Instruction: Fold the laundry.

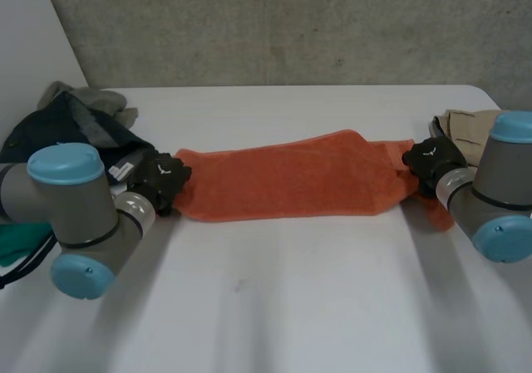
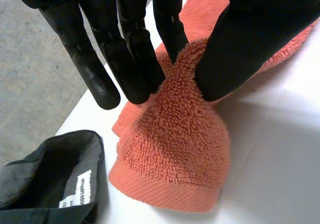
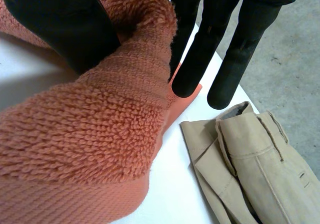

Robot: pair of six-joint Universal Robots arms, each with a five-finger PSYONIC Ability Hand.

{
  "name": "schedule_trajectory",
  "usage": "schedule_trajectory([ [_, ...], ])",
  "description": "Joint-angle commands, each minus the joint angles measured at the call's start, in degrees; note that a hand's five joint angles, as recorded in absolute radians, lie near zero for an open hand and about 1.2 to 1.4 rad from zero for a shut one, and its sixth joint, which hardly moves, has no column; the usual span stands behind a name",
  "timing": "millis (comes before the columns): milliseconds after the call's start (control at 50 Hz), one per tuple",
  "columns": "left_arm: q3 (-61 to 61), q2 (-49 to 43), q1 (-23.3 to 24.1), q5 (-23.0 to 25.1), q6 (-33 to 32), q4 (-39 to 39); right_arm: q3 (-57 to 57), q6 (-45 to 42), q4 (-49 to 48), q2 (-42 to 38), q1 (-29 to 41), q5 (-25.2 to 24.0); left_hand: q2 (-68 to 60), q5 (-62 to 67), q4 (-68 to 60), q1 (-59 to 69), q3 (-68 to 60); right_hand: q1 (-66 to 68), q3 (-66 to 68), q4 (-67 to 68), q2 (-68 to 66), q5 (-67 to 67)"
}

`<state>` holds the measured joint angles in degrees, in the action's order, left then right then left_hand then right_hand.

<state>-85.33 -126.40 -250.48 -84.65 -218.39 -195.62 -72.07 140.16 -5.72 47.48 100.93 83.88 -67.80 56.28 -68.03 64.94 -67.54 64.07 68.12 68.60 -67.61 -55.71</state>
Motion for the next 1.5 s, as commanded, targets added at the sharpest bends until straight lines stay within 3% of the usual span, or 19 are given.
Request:
schedule_trajectory([
  [20, 1.5, 0.7, 0.4, -4.2, -0.6, 0.1, 1.2, 0.4, 1.2, -0.5, 0.1, 0.1, -12.2, 13.7, -12.0, 15.1, -12.5, 15.9, 11.9, 11.4, -12.4, -14.3],
  [180, -3.7, 18.3, -0.4, -6.5, 1.7, 2.4, -1.3, 4.6, 10.5, 14.4, -2.7, -3.4, -12.2, 13.7, -12.0, 15.1, -12.5, 15.9, 11.9, 11.4, -12.4, -14.3],
  [280, -4.1, 33.0, -2.9, -4.5, 6.4, 10.1, -0.3, 6.9, 17.7, 26.9, -7.6, -7.9, -12.2, 13.7, -12.0, 15.1, -12.5, 15.9, 11.9, 11.4, -12.4, -14.3],
  [400, 0.7, 41.2, -6.2, -0.8, 12.8, 16.1, 6.0, 12.4, 18.5, 33.6, -10.2, -11.4, -12.2, 13.7, -12.0, 15.1, -12.5, 15.9, 11.9, 11.4, -12.4, -14.3],
  [500, 4.6, 37.6, -7.3, -0.6, 14.7, 17.9, 9.0, 15.0, 18.6, 30.1, -9.7, -13.0, -12.2, 13.7, -12.0, 15.1, -12.5, 15.9, 11.9, 11.4, -12.4, -14.3],
  [640, 8.5, 23.1, -6.4, -1.7, 14.7, 21.1, 10.8, 12.7, 17.3, 16.9, -5.9, -12.1, -12.2, 13.7, -12.0, 15.1, -12.5, 15.9, 11.9, 11.4, -12.4, -14.3],
  [800, 13.9, 4.4, -5.2, -2.1, 14.6, 18.7, 11.8, 13.6, 2.5, 1.6, -3.4, -10.0, -12.2, 13.7, -12.0, 15.1, -12.5, 15.9, 11.9, 11.4, -12.4, -14.3],
  [820, 14.8, 2.9, -5.0, -2.2, 14.6, 18.3, 11.9, 14.0, 1.1, 0.3, -2.9, -9.8, -9.2, 10.7, -9.0, 12.1, -9.5, 15.9, 11.9, 11.4, -12.4, -14.3],
  [840, 15.9, 1.5, -4.8, -2.2, 14.6, 18.1, 12.0, 14.3, -0.6, -1.0, -2.5, -9.6, 2.5, -0.9, 2.7, 0.4, 2.2, 15.4, 11.4, 10.9, -11.9, -13.8],
  [860, 18.0, -0.8, -4.4, -2.7, 14.5, 18.1, 12.2, 14.7, -3.6, -3.2, -1.6, -9.1, 33.6, -32.0, 33.8, -30.7, 33.3, -19.2, -23.3, -23.8, 22.8, 20.9],
  [880, 19.0, -1.5, -4.2, -3.2, 14.4, 18.3, 12.3, 14.7, -4.9, -4.2, -1.2, -8.9, 49.9, -48.3, 50.1, -47.0, 49.6, -45.2, -49.3, -49.8, 48.8, 46.9],
  [900, 20.0, -1.8, -4.1, -3.8, 14.3, 18.6, 12.5, 14.6, -6.0, -5.0, -0.7, -8.4, 57.8, -56.3, 58.0, -54.9, 57.5, -54.1, -58.1, -58.6, 57.6, 55.7],
  [920, 20.9, -2.0, -4.0, -4.6, 14.3, 19.0, 12.8, 14.6, -6.9, -5.6, -0.2, -7.8, 57.8, -56.3, 58.0, -54.9, 57.5, -54.1, -58.1, -58.6, 57.6, 55.7],
  [1000, 22.8, 1.5, -4.1, -10.3, 14.9, 21.8, 13.0, 14.6, -8.2, -3.6, 0.5, -2.0, 57.8, -56.3, 58.0, -54.9, 57.5, -54.1, -58.1, -58.6, 57.6, 55.7],
  [1060, 20.8, 5.4, -4.4, -11.8, 15.5, 21.9, 11.3, 14.8, -7.6, 0.1, 0.2, -0.3, 57.8, -56.3, 58.0, -54.9, 57.5, -54.1, -58.1, -58.6, 57.6, 55.7],
  [1140, 14.2, 12.0, -4.4, -9.8, 15.7, 21.8, 6.7, 15.0, -6.8, 7.3, -1.3, -0.9, 57.8, -56.3, 58.0, -54.9, 57.5, -54.1, -58.1, -58.6, 57.6, 55.7],
  [1260, -0.3, 20.0, -3.9, -2.2, 13.0, 24.8, 0.2, 11.7, -1.4, 15.5, -4.0, -6.9, 57.8, -56.3, 58.0, -54.9, 57.5, -54.1, -58.1, -58.6, 57.6, 55.7],
  [1400, -12.6, 22.7, -2.2, 0.6, 11.1, 24.0, -3.7, 5.9, 10.4, 15.5, -5.7, -9.1, 45.0, -43.5, 45.3, -42.2, 44.8, -50.2, -54.2, -54.7, 53.7, 51.8],
  [1500, -15.4, 19.5, -1.2, 0.6, 10.8, 19.4, -7.2, 6.5, 9.5, 14.3, -5.9, -9.2, 42.8, -41.3, 43.0, -39.9, 42.5, -50.4, -54.4, -54.9, 53.9, 52.0],
])
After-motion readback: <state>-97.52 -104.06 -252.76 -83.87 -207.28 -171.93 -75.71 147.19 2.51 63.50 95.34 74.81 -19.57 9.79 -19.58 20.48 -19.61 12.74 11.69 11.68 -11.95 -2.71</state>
